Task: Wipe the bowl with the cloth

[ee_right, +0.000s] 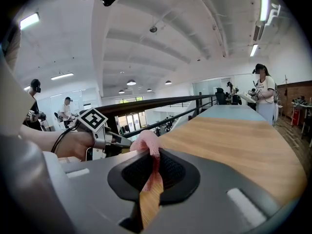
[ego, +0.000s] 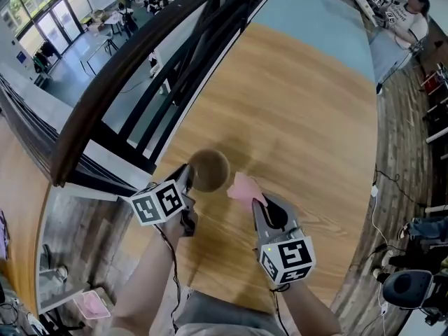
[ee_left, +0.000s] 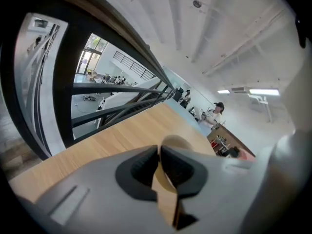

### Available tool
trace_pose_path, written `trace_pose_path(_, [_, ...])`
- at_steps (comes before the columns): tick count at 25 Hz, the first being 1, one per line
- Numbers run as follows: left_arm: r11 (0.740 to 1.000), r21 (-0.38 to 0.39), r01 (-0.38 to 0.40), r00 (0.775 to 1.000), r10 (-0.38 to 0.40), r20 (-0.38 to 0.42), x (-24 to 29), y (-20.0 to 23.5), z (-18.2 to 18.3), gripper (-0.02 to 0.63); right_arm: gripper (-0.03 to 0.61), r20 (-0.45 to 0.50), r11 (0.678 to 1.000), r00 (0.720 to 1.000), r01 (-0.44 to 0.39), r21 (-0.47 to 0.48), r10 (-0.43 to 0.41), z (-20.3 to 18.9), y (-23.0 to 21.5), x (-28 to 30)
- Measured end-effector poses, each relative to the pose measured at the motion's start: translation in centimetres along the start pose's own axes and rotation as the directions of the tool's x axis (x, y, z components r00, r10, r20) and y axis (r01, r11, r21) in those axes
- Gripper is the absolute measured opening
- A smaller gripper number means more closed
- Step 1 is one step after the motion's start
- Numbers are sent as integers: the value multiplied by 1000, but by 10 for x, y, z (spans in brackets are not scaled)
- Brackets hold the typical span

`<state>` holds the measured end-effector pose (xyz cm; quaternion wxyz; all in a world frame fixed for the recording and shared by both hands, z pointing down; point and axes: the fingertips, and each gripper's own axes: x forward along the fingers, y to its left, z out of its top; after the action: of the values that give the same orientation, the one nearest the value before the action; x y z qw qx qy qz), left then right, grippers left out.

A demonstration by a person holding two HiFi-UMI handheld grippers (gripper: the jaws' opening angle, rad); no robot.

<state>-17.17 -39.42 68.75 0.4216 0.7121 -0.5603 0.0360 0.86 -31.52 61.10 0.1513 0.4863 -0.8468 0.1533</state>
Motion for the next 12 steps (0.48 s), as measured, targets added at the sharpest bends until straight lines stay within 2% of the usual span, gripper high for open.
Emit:
trace_pose_path(5, [999,-8,-31,999,31,-7,25,19,-10,22,25,-37,1000,999,-11,9,12,-30,-1,9])
trace_pose_path(10, [999,-44,-25,1000,24,-14,46,15,-17,27,25,-47,999,999,-1,35,3,-41,-16,9])
trace_pose_path(12, [998,-58,-21,1000,20,-15,44,24,-24,31,25,-49,999,999,0,39,2,-48,-9,8])
